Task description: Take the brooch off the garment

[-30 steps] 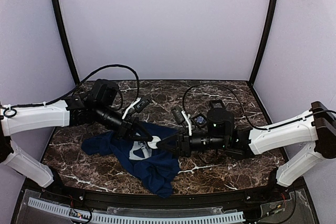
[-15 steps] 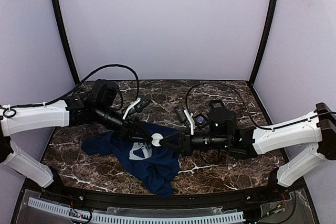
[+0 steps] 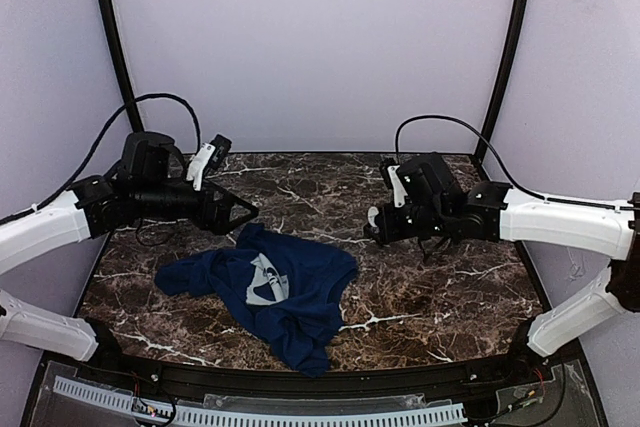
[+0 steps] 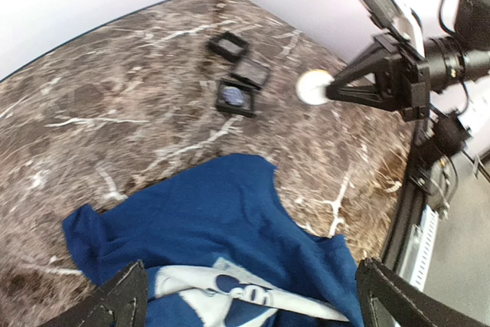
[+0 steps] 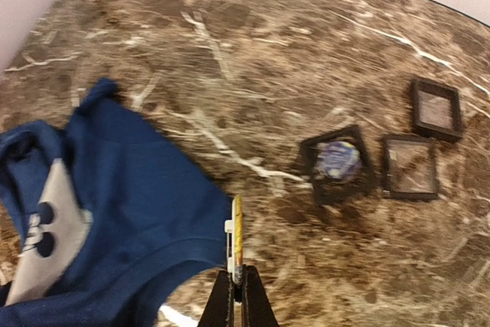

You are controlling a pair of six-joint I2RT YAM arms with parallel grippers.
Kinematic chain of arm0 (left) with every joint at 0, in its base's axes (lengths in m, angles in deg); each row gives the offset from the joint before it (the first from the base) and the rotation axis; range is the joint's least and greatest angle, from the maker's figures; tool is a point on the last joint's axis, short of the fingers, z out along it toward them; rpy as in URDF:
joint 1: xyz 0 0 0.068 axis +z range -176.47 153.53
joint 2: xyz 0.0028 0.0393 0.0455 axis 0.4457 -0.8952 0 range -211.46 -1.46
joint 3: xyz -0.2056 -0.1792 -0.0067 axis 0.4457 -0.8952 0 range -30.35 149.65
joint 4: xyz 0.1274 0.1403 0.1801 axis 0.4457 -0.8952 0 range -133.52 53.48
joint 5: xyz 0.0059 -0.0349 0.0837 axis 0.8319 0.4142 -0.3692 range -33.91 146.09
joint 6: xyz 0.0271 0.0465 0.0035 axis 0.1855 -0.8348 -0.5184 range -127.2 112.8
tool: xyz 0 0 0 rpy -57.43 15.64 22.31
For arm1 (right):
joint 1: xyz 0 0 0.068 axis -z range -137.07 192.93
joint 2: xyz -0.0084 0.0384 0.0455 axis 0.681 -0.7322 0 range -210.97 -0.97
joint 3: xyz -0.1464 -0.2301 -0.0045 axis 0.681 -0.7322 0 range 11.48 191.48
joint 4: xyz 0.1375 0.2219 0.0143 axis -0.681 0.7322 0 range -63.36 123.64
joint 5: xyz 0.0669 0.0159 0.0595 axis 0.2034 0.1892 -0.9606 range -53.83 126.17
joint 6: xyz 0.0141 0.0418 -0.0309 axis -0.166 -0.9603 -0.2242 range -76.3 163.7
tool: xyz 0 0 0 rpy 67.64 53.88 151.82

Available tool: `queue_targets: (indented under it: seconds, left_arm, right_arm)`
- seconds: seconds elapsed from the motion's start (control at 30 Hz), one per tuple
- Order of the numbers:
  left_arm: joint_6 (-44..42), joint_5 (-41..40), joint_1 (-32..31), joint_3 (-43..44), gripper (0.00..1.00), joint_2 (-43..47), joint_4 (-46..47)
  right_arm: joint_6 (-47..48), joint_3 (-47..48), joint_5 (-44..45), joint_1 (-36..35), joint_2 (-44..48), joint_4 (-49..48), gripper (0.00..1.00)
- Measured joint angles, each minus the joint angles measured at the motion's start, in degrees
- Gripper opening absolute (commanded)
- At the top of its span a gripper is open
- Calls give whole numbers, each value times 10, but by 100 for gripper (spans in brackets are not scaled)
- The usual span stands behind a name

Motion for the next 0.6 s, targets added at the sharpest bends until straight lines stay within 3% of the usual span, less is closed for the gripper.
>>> queue_targets:
  seconds: [0.27,0.6]
  left_arm:
    - [112,-104,144,-136,99,94,49]
    - [145,-177,214,-216,99,96,87]
  right_arm:
    - [85,109,73,140,-135,119,0]
    - [176,293,151,219,-325,160,0]
